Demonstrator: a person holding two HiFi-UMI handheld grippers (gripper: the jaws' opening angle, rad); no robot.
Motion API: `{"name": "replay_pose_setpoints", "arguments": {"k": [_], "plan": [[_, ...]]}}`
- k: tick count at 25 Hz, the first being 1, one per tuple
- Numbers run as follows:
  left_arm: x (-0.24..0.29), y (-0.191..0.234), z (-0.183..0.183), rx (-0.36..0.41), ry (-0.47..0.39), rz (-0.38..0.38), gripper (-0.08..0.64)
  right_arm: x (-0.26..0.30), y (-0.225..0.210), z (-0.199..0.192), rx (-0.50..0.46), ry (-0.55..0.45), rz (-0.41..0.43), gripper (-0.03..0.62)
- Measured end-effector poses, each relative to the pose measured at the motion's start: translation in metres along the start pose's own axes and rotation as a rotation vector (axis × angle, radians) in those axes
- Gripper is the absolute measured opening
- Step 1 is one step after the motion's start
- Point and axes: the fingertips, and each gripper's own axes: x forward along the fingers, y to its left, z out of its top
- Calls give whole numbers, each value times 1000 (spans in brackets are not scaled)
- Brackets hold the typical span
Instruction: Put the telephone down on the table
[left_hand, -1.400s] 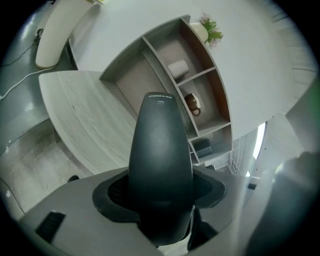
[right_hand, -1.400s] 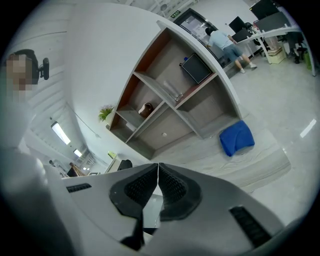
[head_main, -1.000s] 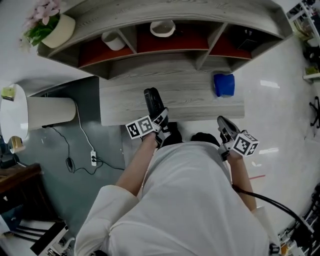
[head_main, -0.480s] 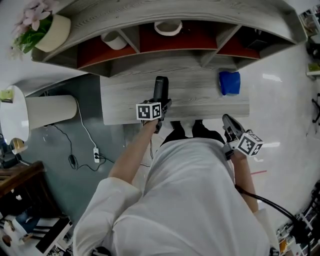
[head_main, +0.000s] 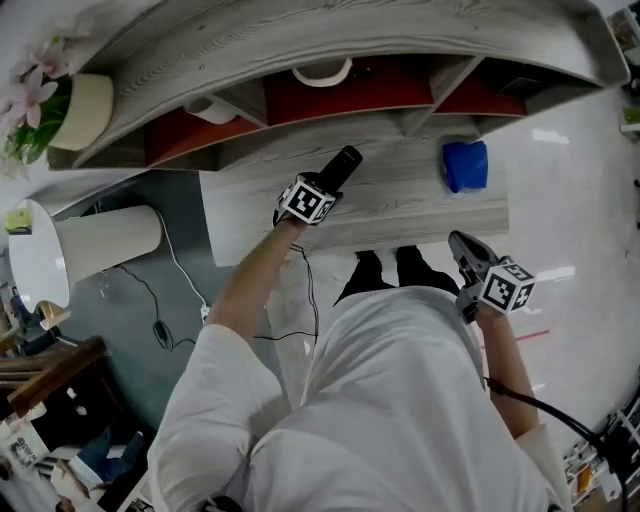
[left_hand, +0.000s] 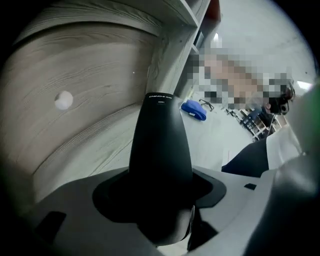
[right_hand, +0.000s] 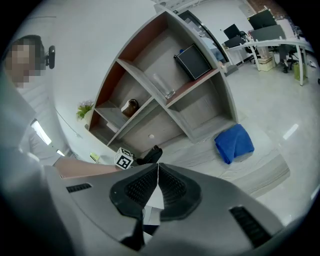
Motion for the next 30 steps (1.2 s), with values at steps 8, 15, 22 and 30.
{"name": "replay_pose_setpoints", "arguments": {"k": [8,15,22,30], "plan": [[30,21,8,457,181,-71,296,7,0,-19,20,43,-32,18],[55,54,20,665,278,-68,296,7,-1,-37,42,65,-70,18],[76,73,31,726,249,-38,296,6,-2,-52,75,74,-107,18],[81,76,29,760,231,-3,299,11,0,-62,92,77,-118,18]]}}
